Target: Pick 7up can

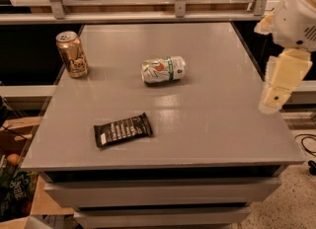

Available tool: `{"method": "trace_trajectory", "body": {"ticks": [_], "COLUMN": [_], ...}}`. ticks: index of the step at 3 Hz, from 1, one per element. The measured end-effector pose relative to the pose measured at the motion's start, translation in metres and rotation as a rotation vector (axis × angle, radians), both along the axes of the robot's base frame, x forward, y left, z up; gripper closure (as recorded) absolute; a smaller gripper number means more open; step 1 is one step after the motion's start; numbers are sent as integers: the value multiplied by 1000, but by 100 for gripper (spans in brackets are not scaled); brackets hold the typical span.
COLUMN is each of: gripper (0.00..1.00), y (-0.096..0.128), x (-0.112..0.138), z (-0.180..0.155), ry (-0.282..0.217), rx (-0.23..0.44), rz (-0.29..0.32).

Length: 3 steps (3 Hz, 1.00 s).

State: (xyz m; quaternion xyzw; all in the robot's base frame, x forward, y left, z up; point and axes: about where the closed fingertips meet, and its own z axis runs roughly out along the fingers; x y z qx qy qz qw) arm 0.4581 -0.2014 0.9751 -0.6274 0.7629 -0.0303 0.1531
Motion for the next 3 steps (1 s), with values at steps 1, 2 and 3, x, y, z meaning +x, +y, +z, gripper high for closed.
{"method": "trace_trajectory", "body": {"ticks": [1,2,3], "gripper": [0,0,0], "y": [23,62,63], "x": [27,66,67], "z": [-10,-26,-25], "ry": [28,37,30], "rx": [-33,-57,-55], "rz": [111,227,228]}}
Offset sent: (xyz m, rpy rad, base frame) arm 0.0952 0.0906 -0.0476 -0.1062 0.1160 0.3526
